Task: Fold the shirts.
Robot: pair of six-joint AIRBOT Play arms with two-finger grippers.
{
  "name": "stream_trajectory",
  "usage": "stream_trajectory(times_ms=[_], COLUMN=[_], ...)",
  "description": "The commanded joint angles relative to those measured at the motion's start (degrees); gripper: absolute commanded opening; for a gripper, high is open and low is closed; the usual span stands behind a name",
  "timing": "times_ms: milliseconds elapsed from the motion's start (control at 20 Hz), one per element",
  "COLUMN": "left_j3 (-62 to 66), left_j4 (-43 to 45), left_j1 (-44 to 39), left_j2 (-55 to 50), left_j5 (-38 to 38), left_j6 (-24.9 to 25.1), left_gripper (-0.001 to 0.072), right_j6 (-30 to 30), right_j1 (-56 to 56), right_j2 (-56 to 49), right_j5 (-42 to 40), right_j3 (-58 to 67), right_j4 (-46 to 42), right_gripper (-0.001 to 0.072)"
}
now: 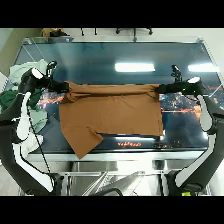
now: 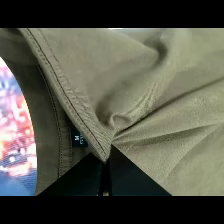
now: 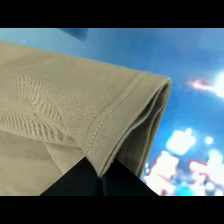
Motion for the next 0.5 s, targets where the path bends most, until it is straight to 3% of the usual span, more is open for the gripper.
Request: stream_trajectory(times_ms=[0, 50, 100, 200, 350, 450], left_j3=[-0.5, 0.0, 0.9, 5.2, 9.0, 3.1], left_j4=[0.0, 0.0, 0.0, 0.0, -0.3, -0.3], left_j1=[-0.4, -0.4, -0.4, 0.5, 3.1, 4.9], left_j2=[-0.1, -0.1, 0.0, 0.1, 2.9, 8.1], left_j5=[-1.8, -3.6, -5.2, -10.6, -19.8, -22.9], left_j6=[-0.1, -0.1, -1.4, -5.2, -9.3, -10.0], left_gripper=[0.0025, 0.0370, 0.0692, 0.0696, 0.0696, 0.0696], right_j6=[0.2, 0.3, 1.2, 4.1, 12.6, 14.7], right_j1=[0.6, 0.6, 0.5, -0.5, -4.3, -7.6], right_j2=[0.3, 0.9, 2.0, 6.0, 12.9, 16.0], right_j5=[0.3, 0.4, 0.6, 1.2, 8.0, 14.4], right_j3=[0.1, 0.1, 0.1, 0.1, -0.2, -3.5], right_j4=[-0.2, -0.2, -0.3, -3.1, -10.8, -11.9], right_gripper=[0.0121, 0.0306, 0.0346, 0.0347, 0.0496, 0.0466])
